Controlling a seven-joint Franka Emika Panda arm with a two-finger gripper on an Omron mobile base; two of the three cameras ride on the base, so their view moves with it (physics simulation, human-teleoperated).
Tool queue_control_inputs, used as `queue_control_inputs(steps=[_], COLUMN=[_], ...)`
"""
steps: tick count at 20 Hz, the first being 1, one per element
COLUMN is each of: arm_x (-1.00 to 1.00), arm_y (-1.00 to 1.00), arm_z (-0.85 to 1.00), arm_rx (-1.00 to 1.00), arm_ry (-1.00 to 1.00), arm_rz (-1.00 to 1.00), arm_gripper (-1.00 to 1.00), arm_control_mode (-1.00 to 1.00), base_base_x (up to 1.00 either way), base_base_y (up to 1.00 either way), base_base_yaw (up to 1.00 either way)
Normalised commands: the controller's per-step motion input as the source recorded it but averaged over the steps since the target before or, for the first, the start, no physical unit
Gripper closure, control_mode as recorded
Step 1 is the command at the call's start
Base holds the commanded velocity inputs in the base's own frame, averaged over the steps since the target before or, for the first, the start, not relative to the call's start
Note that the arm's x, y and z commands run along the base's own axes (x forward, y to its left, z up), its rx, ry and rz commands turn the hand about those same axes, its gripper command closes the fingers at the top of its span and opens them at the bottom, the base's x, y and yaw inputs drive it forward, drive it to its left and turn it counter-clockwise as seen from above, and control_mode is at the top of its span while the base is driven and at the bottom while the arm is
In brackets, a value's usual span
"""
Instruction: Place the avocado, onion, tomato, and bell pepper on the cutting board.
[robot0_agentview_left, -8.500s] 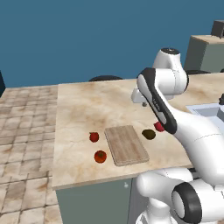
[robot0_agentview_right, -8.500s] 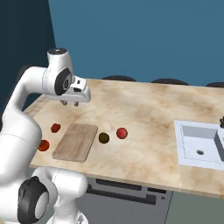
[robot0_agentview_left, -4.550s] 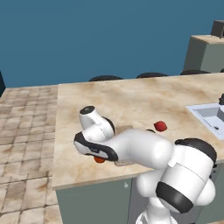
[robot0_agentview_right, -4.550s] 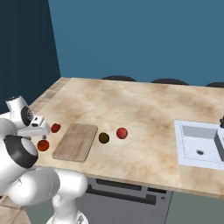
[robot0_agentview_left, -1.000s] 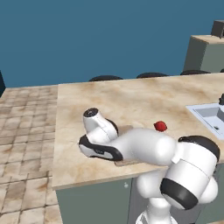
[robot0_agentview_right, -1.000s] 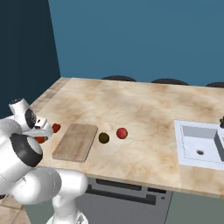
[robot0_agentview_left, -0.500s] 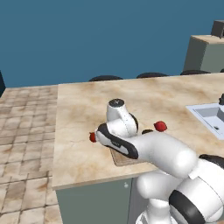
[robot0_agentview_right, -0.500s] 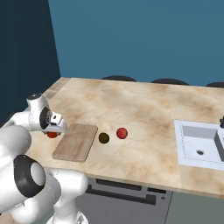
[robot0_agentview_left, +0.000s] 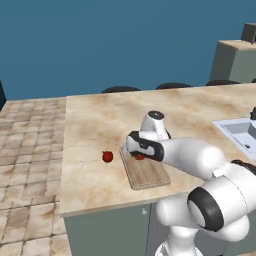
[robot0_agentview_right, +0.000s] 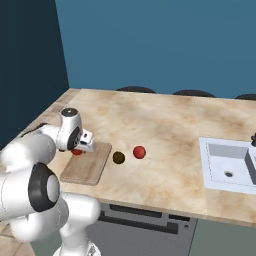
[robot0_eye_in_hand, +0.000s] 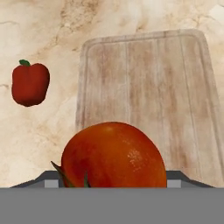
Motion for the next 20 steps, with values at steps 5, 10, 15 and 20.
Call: queue_control_inputs(steps=[5,10,15,20], arm_x=[0.62,0.21,0.09,0.04], arm_y=[-0.06,0.0,0.04,0.04], arm_z=[-0.02,-0.21,-0.27,-0.27], arm_rx=[0.04,-0.01,-0.05,-0.04], arm_ry=[0.12,0.1,0.06,0.03], arm_rz=[0.02,0.05,0.04,0.03], arm_gripper=[1.0,1.0,1.0,1.0], arm_control_mode=[-1.0,-1.0,-1.0,-1.0], base_base_x=[0.0,0.0,0.0,0.0], base_base_y=[0.0,0.0,0.0,0.0], base_base_yaw=[0.0,0.0,0.0,0.0])
